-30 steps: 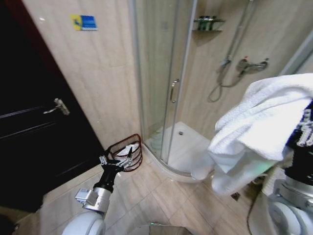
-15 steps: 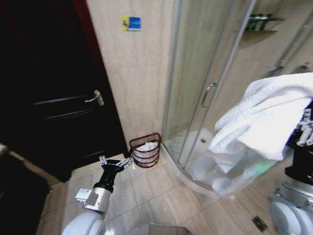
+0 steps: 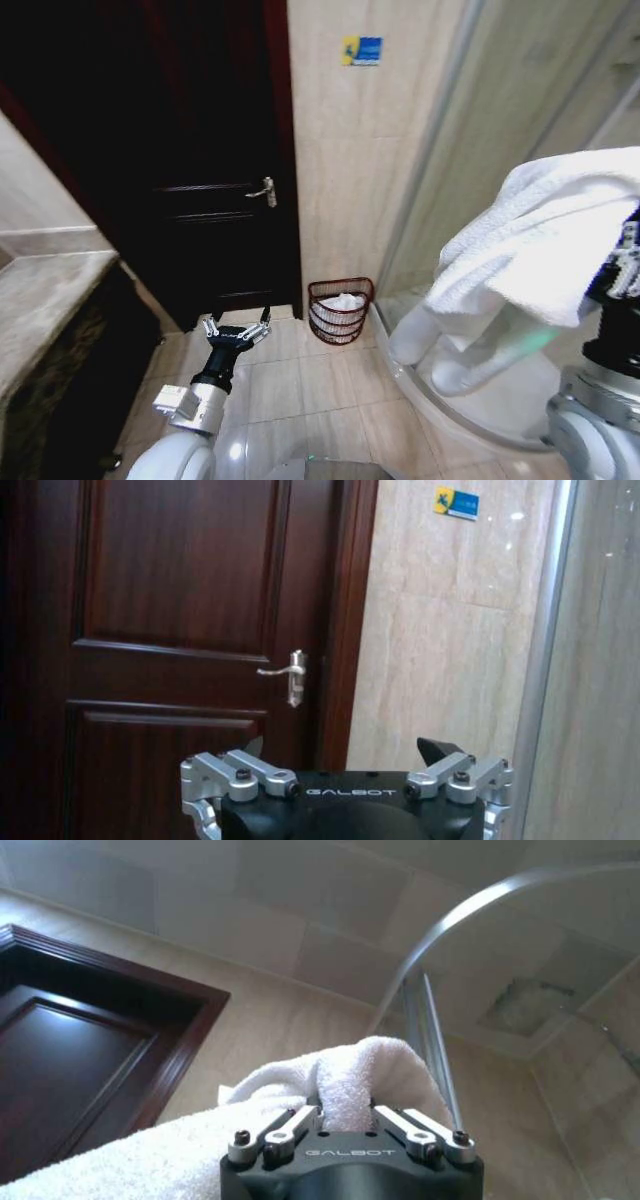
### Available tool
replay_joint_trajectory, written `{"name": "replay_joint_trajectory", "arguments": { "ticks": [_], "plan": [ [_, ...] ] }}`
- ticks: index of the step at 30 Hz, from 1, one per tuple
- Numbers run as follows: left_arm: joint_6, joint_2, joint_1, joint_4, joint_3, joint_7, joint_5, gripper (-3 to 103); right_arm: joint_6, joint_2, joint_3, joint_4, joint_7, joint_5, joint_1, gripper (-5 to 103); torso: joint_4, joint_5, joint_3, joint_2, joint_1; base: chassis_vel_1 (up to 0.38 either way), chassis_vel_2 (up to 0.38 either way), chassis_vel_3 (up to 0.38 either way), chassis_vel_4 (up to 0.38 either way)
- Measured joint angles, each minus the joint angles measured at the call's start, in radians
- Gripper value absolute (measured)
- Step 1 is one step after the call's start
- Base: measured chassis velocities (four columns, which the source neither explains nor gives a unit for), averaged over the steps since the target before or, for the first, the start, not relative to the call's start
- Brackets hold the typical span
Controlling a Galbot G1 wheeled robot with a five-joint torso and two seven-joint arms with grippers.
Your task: Discard the used towel into the hamper.
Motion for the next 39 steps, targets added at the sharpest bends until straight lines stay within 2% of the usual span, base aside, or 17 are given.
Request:
{"name": "replay_joint_trajectory", "arguments": {
  "ticks": [13, 21, 28, 39],
  "plan": [
    [0.000, 0.000, 0.000, 0.000, 0.000, 0.000, 0.000, 100, 0.002, 0.000, -0.001, 0.000, 0.000, -0.003, 0.001, 13, -0.0003, 0.0004, 0.000, 0.000, 0.000, 0.031, 0.037, -0.026, -0.028],
    [0.000, 0.001, 0.000, 0.000, 0.000, 0.000, 0.000, 100, 0.013, -0.006, -0.011, 0.000, 0.000, 0.003, 0.003, 13, -0.0001, -0.0010, 0.000, 0.000, 0.000, 0.132, 0.135, -0.127, -0.131],
    [0.000, 0.000, 0.000, 0.000, 0.000, 0.000, 0.000, 100, 0.012, -0.024, -0.043, 0.000, -0.008, 0.006, 0.021, 13, -0.0002, 0.0008, 0.000, 0.000, 0.000, 0.008, 0.015, -0.005, -0.013],
    [0.000, 0.000, 0.000, 0.000, 0.000, 0.000, 0.000, 100, 0.009, -0.074, 0.021, -0.098, -0.008, 0.048, 0.074, 13, -0.0001, 0.0000, 0.000, -0.001, 0.000, -0.020, -0.022, 0.007, 0.010]
  ]
}}
